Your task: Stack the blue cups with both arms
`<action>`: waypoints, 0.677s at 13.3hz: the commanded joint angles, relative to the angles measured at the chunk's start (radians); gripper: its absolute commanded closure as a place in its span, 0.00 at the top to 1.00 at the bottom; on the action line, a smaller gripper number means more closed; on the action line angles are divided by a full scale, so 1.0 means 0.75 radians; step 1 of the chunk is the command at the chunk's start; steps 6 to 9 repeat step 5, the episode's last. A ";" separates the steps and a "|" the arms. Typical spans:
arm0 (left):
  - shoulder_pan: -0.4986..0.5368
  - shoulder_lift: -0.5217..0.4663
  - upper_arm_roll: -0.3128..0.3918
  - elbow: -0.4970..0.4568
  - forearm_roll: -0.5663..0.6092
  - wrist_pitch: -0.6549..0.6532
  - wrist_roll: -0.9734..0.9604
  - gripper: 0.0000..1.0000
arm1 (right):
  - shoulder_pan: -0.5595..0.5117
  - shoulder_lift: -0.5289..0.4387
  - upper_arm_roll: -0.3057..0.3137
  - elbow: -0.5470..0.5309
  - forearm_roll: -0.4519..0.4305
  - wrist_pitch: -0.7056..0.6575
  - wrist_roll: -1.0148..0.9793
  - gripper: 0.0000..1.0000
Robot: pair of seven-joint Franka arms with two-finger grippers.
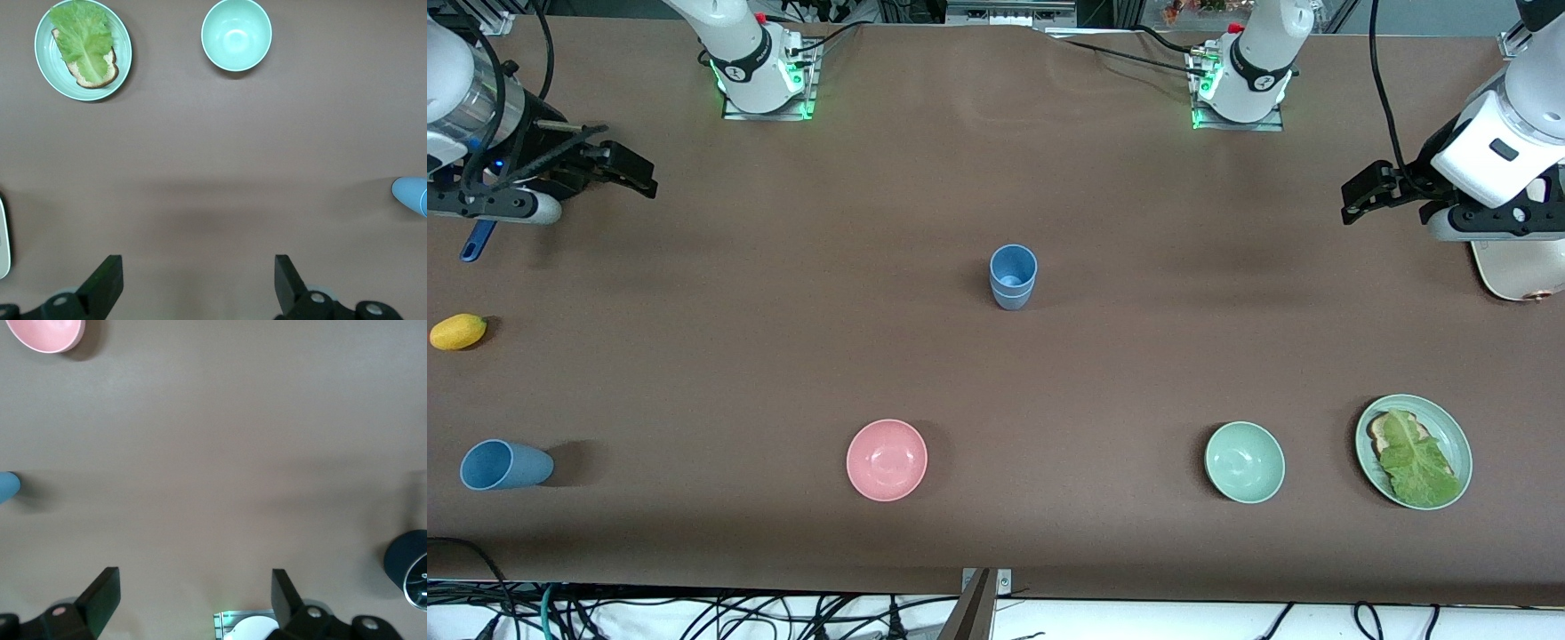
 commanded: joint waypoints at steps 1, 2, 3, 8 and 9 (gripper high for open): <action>-0.003 0.017 -0.001 0.036 -0.005 -0.014 0.018 1.00 | -0.031 0.016 0.003 0.051 -0.012 -0.029 -0.015 1.00; -0.003 0.017 -0.001 0.036 -0.005 -0.012 0.018 1.00 | -0.031 0.016 0.003 0.063 -0.014 -0.033 -0.017 1.00; -0.003 0.017 -0.001 0.036 -0.005 -0.014 0.018 1.00 | -0.031 0.016 0.003 0.067 -0.016 -0.033 -0.017 1.00; -0.003 0.017 -0.001 0.036 -0.005 -0.012 0.018 1.00 | -0.031 0.014 0.003 0.069 -0.018 -0.033 -0.019 1.00; -0.003 0.017 -0.001 0.036 -0.005 -0.012 0.018 1.00 | -0.031 0.014 0.003 0.069 -0.018 -0.033 -0.019 1.00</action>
